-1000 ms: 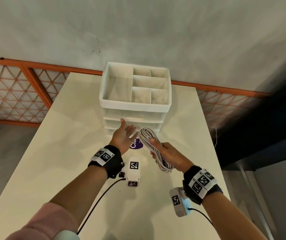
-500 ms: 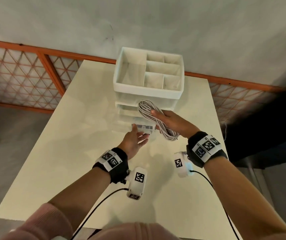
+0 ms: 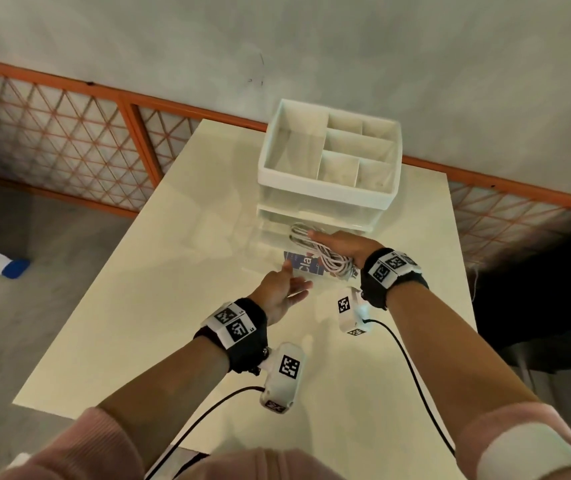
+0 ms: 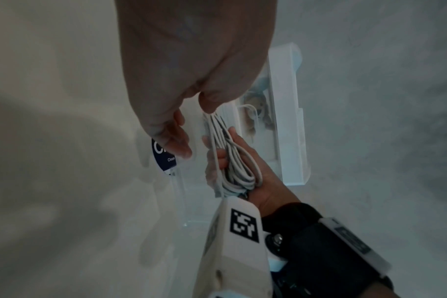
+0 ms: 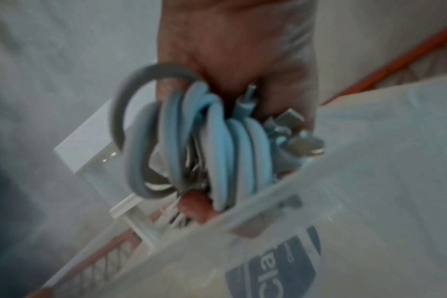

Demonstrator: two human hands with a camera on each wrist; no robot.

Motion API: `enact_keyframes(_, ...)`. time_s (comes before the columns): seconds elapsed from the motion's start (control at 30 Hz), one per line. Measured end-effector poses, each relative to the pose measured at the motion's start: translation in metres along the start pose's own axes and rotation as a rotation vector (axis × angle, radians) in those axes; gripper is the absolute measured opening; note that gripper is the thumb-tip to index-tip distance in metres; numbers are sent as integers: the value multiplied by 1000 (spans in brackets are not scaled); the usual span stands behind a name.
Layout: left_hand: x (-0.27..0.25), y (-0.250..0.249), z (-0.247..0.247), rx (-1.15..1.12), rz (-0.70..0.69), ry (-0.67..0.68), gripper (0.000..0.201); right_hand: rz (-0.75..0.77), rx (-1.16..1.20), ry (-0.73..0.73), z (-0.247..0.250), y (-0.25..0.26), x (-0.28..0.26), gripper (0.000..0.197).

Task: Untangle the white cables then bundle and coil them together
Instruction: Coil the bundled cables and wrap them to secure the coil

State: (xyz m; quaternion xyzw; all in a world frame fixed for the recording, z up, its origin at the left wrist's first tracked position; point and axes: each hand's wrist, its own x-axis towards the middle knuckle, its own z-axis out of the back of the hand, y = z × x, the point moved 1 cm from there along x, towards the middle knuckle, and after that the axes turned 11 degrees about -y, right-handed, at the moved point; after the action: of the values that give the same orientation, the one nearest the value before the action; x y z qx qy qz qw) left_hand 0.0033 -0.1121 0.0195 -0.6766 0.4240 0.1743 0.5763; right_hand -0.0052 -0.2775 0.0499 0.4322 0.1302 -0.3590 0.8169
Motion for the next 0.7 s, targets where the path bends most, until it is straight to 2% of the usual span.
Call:
enact_keyframes(0.07,2,1,-1,6,5,-11,33,-9,181,-89,-3,-7,9,66)
enact_keyframes(0.1,2,1,-2,5,4,-16,32,4,197,-137,-5,-8,10,66)
enact_keyframes(0.3,3,-1,-4,2,-21,-56,30,158,16,-340,-23,-11,12,59)
enact_keyframes(0.43,5,-1,-5,-13,-33,-91,32,120,-35,-437,-30,-11,17,68)
enact_keyframes(0.57,4,-3,-6,-17,-41,-102,30,26,-224,-462,-36,-7,14,76)
enact_keyframes(0.7,3,-4,-5,-15,-29,-96,28,17,-464,-418,-37,-10,25,85)
